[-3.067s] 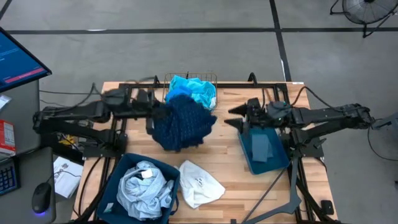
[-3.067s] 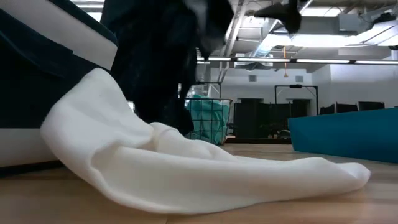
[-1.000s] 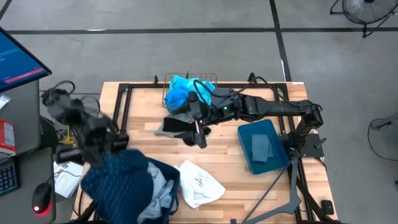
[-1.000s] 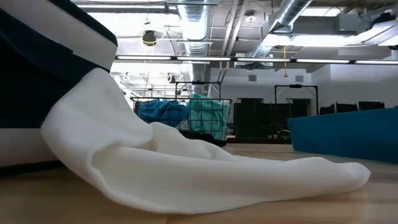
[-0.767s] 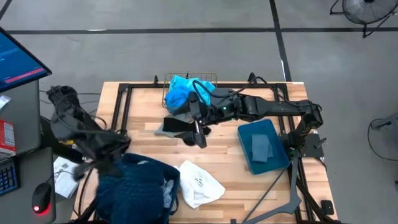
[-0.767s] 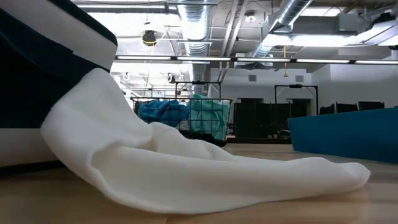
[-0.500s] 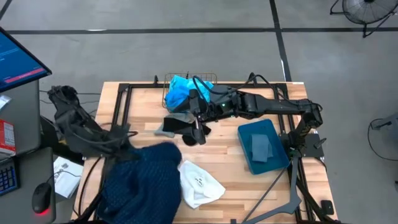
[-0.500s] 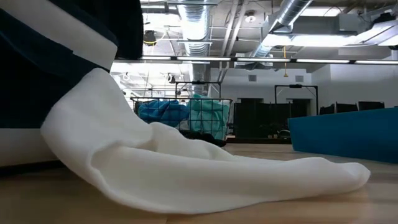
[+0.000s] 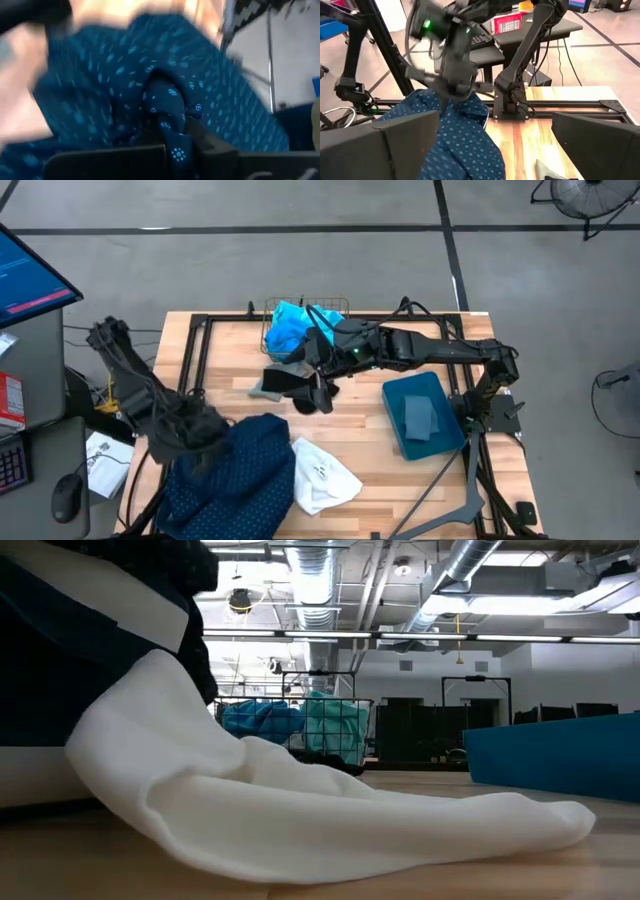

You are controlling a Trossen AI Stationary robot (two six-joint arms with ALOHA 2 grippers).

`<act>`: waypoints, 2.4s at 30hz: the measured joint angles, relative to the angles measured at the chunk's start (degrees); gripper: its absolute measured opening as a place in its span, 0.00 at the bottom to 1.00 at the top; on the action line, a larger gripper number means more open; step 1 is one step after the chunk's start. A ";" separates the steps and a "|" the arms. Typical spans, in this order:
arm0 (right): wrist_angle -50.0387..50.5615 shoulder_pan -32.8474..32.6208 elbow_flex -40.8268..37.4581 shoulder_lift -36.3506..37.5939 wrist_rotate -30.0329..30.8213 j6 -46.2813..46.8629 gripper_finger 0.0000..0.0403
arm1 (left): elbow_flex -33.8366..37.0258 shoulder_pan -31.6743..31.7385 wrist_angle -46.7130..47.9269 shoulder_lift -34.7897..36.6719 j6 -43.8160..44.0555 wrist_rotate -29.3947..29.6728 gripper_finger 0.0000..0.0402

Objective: Pick & Place Cloths
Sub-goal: Put the blue patterned shirt into the blue laundry organizer

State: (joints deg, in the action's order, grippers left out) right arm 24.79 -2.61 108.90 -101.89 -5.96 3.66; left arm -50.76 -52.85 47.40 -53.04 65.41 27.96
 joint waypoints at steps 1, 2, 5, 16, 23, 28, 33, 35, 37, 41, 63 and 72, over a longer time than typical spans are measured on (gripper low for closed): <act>0.10 0.00 0.00 0.00 -0.02 0.00 0.94 | 1.08 -1.01 -0.03 -0.77 3.08 -2.05 0.00; 0.10 0.00 0.00 0.00 -0.02 -0.02 0.94 | 2.11 -2.16 -0.17 -1.65 5.79 -4.29 0.00; 0.11 0.00 -0.02 0.00 -0.15 -0.15 0.94 | 4.36 -5.26 -0.64 -5.29 11.90 -9.02 0.00; 0.81 0.05 -1.17 -2.30 -1.11 0.70 0.94 | 14.35 -6.57 -23.04 -11.82 19.01 -14.08 0.01; 1.05 0.02 -0.98 -5.78 -2.08 0.73 0.94 | 23.98 -6.42 -34.81 -11.72 23.02 -14.53 0.01; 2.15 0.09 -0.96 -8.81 -3.82 0.90 0.94 | 30.67 -6.37 -38.81 -11.49 32.37 -13.73 0.01; 2.35 0.48 -0.98 -9.14 -6.79 0.08 0.94 | 33.45 -5.21 -40.89 -11.40 34.52 -13.61 0.01; 2.37 0.50 -0.98 -9.09 -6.95 -1.15 0.94 | 33.79 -4.08 -41.08 -11.41 35.71 -13.97 0.01; 2.39 0.50 -0.98 -9.14 -7.74 -2.01 0.94 | 33.98 -2.61 -41.59 -11.25 37.85 -14.68 0.01; 1.53 0.55 -0.98 -9.11 -7.76 -2.59 0.94 | 34.06 -1.24 -42.15 -9.60 38.64 -16.84 0.01; -12.77 0.19 -0.52 -14.74 -10.14 10.58 0.94 | 34.05 -2.72 -41.62 12.20 19.27 -19.97 0.08; -13.82 -1.15 -0.57 -14.56 -10.12 10.56 0.94 | 33.95 -2.70 -47.04 13.59 7.08 -21.97 0.32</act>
State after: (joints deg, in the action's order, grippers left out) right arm 10.97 -3.76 108.33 -116.44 -16.08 14.22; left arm -16.81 -55.55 0.36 -39.45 72.50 5.99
